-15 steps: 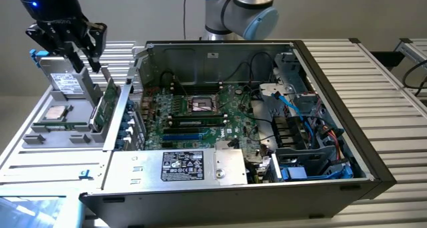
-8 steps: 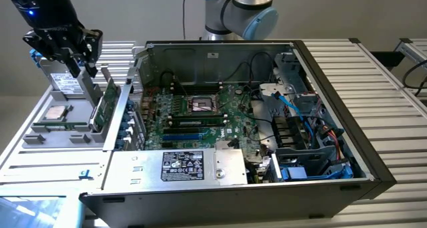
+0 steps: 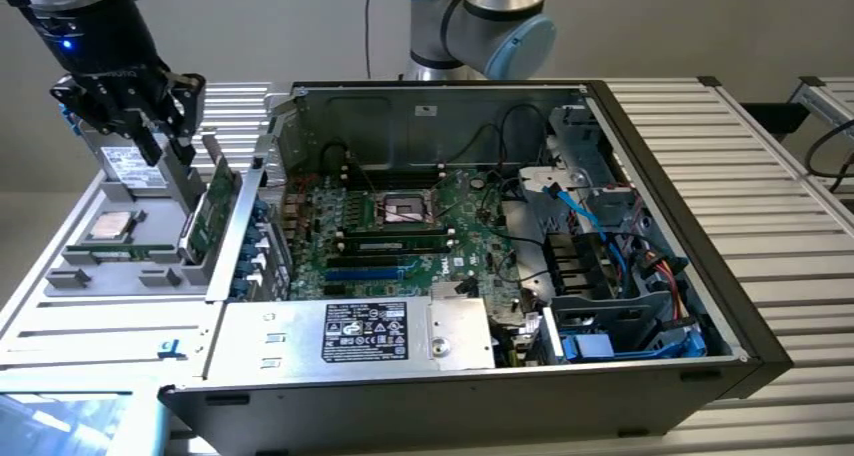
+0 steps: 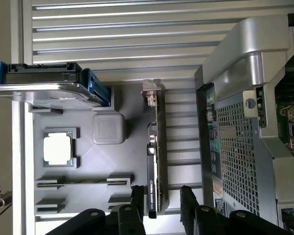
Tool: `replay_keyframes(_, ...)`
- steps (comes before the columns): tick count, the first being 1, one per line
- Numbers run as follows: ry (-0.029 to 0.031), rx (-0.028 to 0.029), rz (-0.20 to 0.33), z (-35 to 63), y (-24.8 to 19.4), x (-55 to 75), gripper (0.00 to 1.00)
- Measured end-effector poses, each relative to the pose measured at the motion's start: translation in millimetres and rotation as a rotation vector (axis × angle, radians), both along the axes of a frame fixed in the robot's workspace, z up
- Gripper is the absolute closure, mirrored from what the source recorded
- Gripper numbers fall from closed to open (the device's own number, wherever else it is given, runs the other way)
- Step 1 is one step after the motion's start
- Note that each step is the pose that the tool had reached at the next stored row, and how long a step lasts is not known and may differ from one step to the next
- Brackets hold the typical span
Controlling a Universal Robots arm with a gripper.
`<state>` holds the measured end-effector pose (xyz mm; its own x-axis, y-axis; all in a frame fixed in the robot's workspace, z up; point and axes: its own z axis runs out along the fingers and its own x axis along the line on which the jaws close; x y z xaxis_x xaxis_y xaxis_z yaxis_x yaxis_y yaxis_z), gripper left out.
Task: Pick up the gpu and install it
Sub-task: 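Pick up the gpu and move the gpu toward the slot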
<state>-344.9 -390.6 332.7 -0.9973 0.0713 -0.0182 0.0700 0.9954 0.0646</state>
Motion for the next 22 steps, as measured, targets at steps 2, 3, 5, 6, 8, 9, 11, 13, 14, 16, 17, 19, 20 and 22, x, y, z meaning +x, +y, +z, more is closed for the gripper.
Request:
replay_keyframes(2,0.0000,0.0000,0.002,-3.6,0.0,-1.7,0.56)
replay_keyframes(3,0.0001,0.0000,0.004,-5.5,0.0,-2.4,0.56)
replay_keyframes(5,0.0001,-0.0001,0.008,-9.1,0.0,-3.6,0.56)
replay_keyframes(6,0.0001,-0.0001,0.009,-11.0,0.0,-4.1,0.56)
replay_keyframes(8,0.0000,-0.0019,0.011,-14.1,0.0,-4.8,0.56)
replay_keyframes(9,0.0002,-0.0027,0.015,-15.5,0.1,-4.9,0.56)
replay_keyframes(11,0.0000,-0.0029,0.024,-19.0,1.1,-5.1,0.56)
replay_keyframes(13,-0.0001,-0.0029,0.031,-22.6,2.7,-5.1,0.56)
replay_keyframes(14,0.0000,-0.0030,0.033,-24.5,3.8,-5.1,0.56)
replay_keyframes(16,0.0000,-0.0029,0.037,-28.2,5.8,-5.1,0.56)
replay_keyframes(17,-0.0001,-0.0029,0.040,-29.9,6.9,-5.1,0.56)
replay_keyframes(19,-0.0004,-0.0027,0.045,-33.8,8.8,-5.2,0.56)
replay_keyframes(20,-0.0004,-0.0027,0.048,-35.6,9.4,-5.2,0.56)
replay_keyframes(22,-0.0002,-0.0028,0.054,-39.2,9.6,-5.1,0.56)
